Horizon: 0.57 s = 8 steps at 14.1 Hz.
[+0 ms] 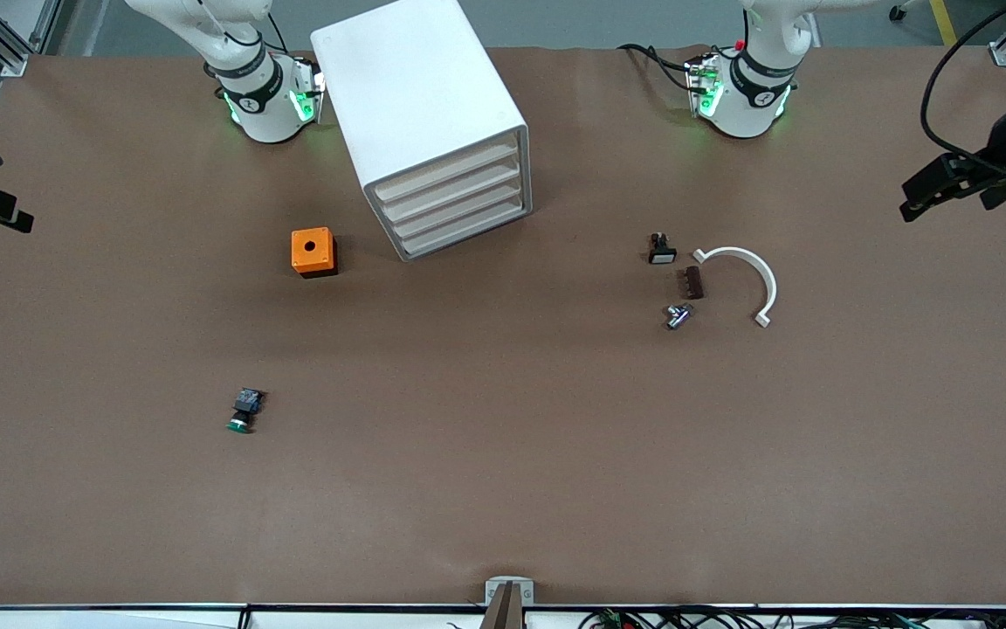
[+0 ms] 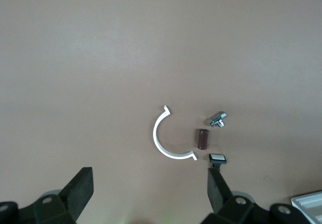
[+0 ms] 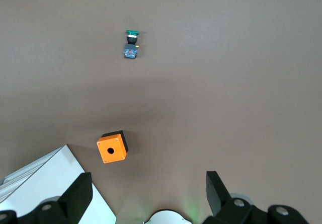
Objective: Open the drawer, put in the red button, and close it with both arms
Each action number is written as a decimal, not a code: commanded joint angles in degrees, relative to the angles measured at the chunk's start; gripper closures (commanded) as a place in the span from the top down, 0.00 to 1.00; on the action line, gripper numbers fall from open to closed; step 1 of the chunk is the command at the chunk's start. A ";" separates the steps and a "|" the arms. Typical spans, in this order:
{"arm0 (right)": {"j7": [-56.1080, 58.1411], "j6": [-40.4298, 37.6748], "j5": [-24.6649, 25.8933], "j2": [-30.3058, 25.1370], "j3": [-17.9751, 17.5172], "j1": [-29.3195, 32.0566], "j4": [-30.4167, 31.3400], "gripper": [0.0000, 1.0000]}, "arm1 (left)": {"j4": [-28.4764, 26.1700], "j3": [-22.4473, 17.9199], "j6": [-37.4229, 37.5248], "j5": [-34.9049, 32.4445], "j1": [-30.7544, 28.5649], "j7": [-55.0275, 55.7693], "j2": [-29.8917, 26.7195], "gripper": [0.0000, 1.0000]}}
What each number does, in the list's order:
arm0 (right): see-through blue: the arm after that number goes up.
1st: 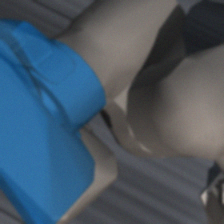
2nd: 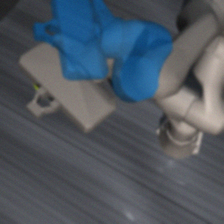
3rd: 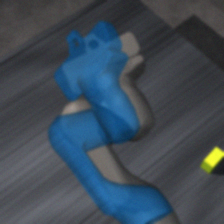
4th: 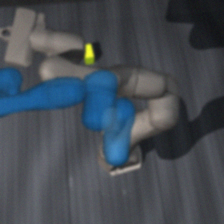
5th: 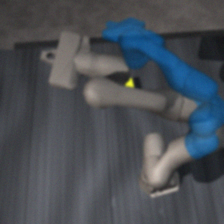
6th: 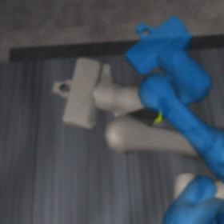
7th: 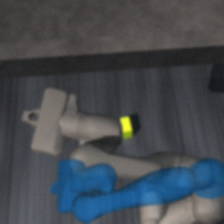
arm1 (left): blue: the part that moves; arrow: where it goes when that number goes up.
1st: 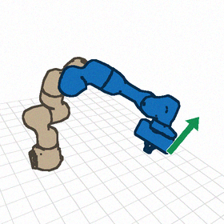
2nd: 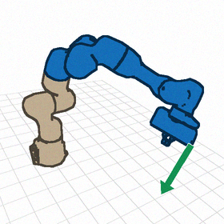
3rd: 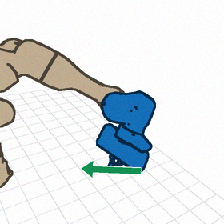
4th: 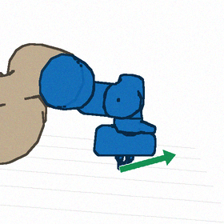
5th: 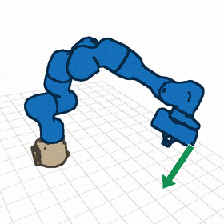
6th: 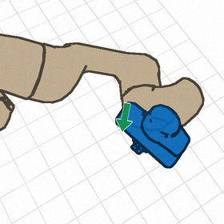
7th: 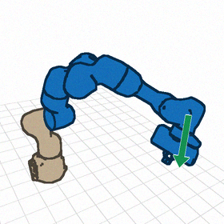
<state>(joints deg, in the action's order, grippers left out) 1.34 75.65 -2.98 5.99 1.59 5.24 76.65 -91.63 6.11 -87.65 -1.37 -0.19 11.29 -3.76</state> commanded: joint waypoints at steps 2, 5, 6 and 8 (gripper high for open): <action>0.42 1.25 -0.18 -2.91 -0.01 -1.10 3.06 1.00 | -2.32 2.94 -1.47 1.45 -1.30 -0.56 -1.69 1.00; 0.42 3.17 0.26 -5.09 0.60 -2.42 6.03 1.00 | -2.58 2.94 -1.74 2.33 -1.39 -0.56 -1.69 1.00; 0.42 5.28 0.26 -7.37 0.69 -2.42 9.19 1.00 | -2.41 2.94 -1.74 2.33 -1.13 -0.56 -1.43 1.00; 0.42 10.37 0.26 -12.46 0.69 -2.42 16.83 1.00 | -2.32 2.94 -1.39 2.25 -1.04 -0.74 -1.16 1.00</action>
<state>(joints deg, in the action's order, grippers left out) 1.35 81.29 -2.96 0.79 1.61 3.44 83.84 -92.69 8.63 -88.39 -0.04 -0.58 11.34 -3.84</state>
